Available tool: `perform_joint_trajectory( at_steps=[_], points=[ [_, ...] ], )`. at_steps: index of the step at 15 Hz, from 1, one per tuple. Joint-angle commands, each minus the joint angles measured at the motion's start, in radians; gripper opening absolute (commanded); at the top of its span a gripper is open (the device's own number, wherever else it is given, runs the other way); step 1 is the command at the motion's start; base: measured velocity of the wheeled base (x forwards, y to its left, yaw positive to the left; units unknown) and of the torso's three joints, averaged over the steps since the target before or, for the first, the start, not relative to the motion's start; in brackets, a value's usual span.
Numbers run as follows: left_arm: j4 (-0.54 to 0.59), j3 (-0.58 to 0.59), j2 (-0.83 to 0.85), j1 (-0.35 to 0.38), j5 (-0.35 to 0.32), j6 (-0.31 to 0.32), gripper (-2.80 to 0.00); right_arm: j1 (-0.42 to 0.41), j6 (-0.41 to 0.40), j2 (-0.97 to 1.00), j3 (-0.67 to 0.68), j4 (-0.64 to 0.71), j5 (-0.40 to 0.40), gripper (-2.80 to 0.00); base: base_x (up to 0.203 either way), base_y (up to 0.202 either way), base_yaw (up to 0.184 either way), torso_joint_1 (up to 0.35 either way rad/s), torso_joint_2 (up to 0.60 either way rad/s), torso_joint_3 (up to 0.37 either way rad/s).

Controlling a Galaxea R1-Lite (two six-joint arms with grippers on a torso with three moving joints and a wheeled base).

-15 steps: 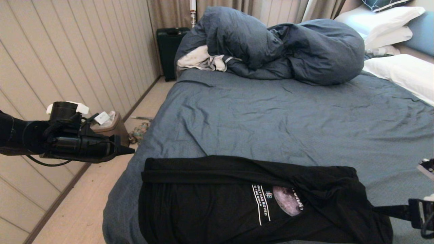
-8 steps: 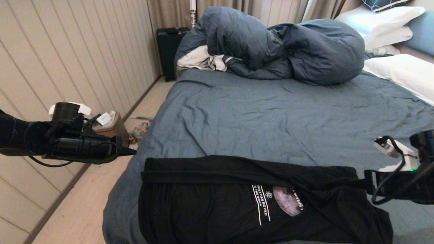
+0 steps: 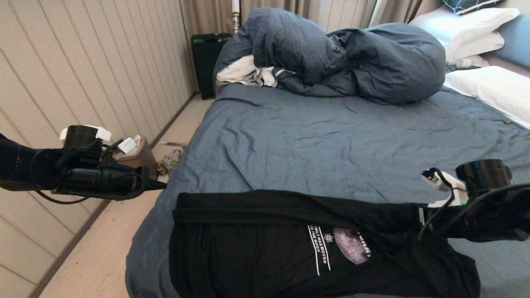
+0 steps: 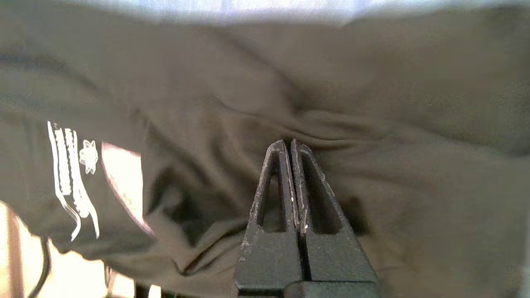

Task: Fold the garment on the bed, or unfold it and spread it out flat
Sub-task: Fold the black T-shirt

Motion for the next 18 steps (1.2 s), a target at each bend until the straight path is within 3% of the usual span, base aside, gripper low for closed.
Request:
perform_joint_trajectory(
  at_steps=[1,6,12,18],
  points=[
    [-0.015,0.003,0.001,0.000,-0.003,-0.001,-2.80,0.012,-0.002,0.001,0.035,-0.001,0.002,-2.80,0.000,0.000,0.000,0.000,0.00,0.000],
    [-0.040,0.023,-0.001,0.000,-0.003,-0.001,-2.80,0.031,-0.005,-0.143,0.165,-0.001,0.001,-2.80,0.000,0.000,0.000,0.000,0.00,0.000],
    [-0.041,0.026,0.006,0.000,-0.004,-0.003,-2.80,-0.014,-0.003,-0.083,0.049,0.000,0.001,-2.80,0.000,0.000,0.000,0.000,0.00,0.000],
    [-0.041,0.026,0.001,0.000,-0.004,-0.003,-2.80,0.012,-0.004,-0.197,0.130,0.011,0.011,-2.80,0.000,0.000,0.000,0.000,0.00,0.000]
  ],
)
